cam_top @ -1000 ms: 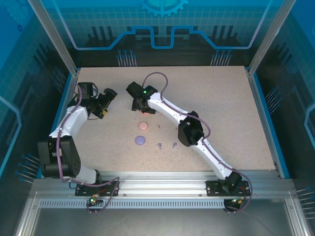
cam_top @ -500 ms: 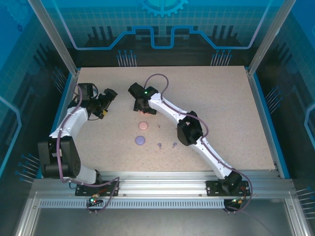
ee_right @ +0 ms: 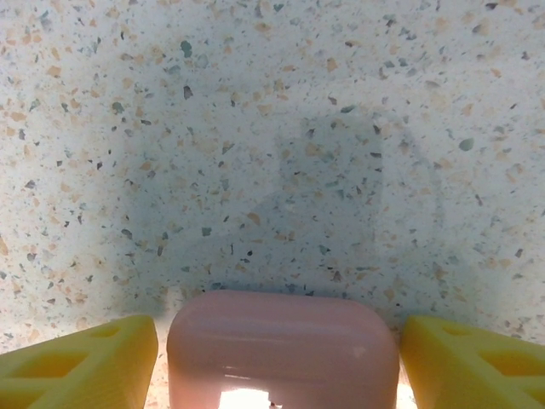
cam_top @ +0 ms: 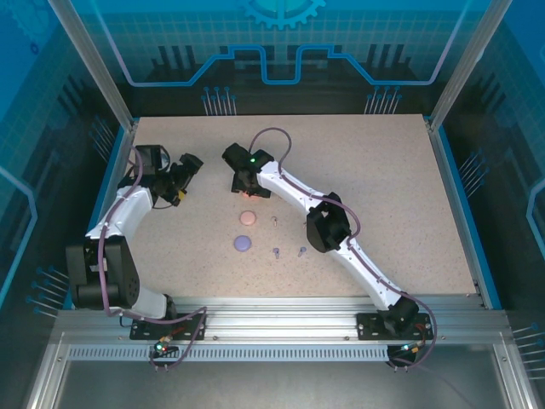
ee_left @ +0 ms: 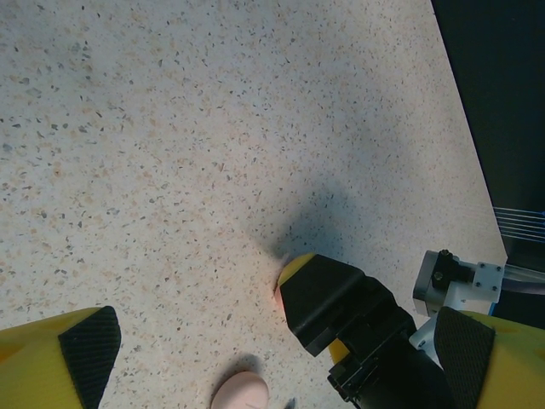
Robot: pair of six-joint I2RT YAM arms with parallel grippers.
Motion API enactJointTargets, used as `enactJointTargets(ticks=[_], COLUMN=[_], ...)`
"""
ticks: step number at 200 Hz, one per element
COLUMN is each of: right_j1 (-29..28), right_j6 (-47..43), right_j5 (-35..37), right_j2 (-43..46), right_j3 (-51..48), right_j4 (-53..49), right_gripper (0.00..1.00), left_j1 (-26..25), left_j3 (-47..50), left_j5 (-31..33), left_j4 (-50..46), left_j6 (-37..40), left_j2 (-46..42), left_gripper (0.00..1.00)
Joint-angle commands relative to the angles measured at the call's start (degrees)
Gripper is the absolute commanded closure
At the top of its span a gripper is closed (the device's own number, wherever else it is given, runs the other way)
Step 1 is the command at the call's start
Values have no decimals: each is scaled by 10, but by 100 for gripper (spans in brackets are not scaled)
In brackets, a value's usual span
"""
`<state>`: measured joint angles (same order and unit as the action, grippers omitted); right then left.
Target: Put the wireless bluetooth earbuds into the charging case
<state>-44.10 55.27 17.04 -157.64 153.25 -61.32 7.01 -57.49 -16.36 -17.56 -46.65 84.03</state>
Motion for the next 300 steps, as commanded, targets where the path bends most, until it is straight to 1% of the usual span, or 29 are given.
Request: enactJointTargets(ticks=[1, 55, 117, 127, 154, 170, 188, 200, 229, 270, 300], right_j1=[-3, -10, -20, -21, -21, -19, -11, -4, 20, 67, 98], right_j6=[-10, -30, -43, -45, -50, -58, -62, -62, -51, -7, 30], right_j5=[1, 10, 7, 6, -3, -15, -34, -48, -82, -127, -158], right_j2=[-30, -39, -47, -47, -46, -36, -16, 2, 49, 86, 101], right_j3=[13, 12, 12, 12, 12, 13, 11, 8, -15, -27, -37], right_j4=[-13, -27, -29, -29, -29, -21, -12, -4, 23, 35, 42], right_gripper=[25, 25, 32, 34, 43, 50, 58, 61, 61, 61, 60], left_j1=[-3, -5, -6, -7, -9, -9, -9, -10, -16, -34, -68], left_j3=[13, 19, 28, 29, 31, 33, 42, 54, 76, 138, 139], left_j5=[-1, 3, 8, 8, 10, 4, -10, -29, -44, -77, -84], left_j4=[5, 9, 12, 12, 15, 24, 50, 87, 134, 310, 374], left_j6=[-10, -12, -15, -16, -15, -14, -17, -22, -32, -64, -44], left_j2=[-12, -13, -10, -10, -9, -9, -11, -13, -26, -27, 2], left_gripper=[1, 1, 1, 1, 1, 1, 1, 1, 1, 1, 1])
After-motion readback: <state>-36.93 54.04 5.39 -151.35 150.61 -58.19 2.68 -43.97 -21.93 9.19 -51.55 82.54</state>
